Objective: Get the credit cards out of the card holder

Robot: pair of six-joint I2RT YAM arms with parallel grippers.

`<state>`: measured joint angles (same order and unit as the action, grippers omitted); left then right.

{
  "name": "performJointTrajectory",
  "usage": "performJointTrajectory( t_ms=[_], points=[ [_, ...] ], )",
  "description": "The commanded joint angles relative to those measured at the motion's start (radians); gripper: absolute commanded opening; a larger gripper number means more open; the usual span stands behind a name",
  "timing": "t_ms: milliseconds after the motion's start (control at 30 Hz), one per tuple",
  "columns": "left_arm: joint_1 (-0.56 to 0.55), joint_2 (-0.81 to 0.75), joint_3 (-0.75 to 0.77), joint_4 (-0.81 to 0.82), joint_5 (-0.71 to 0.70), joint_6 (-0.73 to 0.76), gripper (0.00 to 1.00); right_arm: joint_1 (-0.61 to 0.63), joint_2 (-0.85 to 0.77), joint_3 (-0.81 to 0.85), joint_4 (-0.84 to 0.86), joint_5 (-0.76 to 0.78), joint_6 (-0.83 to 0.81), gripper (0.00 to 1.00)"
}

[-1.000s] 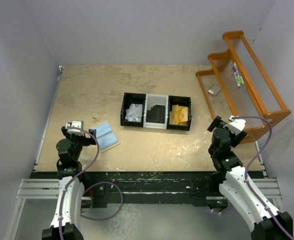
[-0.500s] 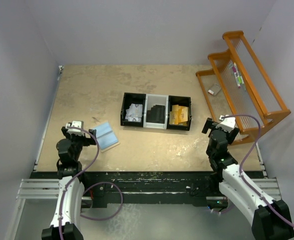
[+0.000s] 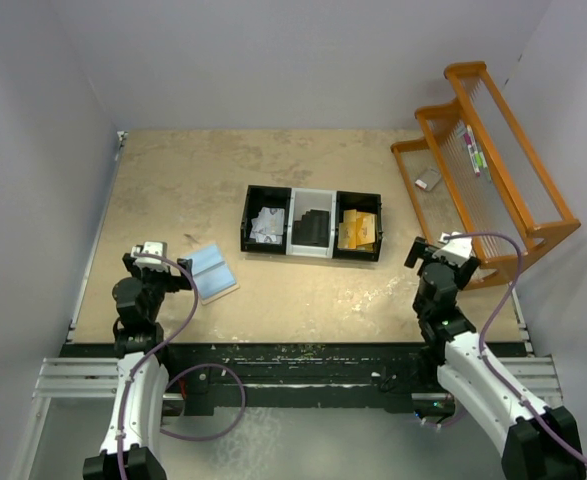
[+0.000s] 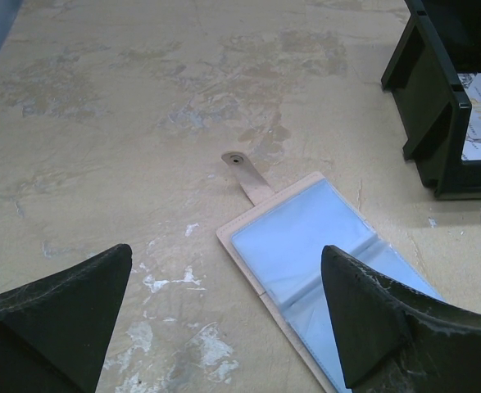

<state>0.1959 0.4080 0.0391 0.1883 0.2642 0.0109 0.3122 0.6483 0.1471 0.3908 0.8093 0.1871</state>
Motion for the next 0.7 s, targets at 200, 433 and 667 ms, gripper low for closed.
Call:
performJointTrajectory(
  t_ms=[200, 433, 667],
  points=[
    [0.003, 0.001, 0.002, 0.036, 0.004, -0.009, 0.99, 0.0, -0.06, -0.01, 0.094, -0.215, -0.106, 1.0],
    [0.002, 0.002, 0.002, 0.038, 0.004, -0.008, 0.99, -0.004, -0.077, -0.02, 0.096, -0.213, -0.101, 0.99],
    [0.004, 0.058, 0.01, 0.068, 0.042, 0.011, 0.99, -0.004, -0.115, -0.029, 0.082, -0.215, -0.103, 0.99]
  ],
)
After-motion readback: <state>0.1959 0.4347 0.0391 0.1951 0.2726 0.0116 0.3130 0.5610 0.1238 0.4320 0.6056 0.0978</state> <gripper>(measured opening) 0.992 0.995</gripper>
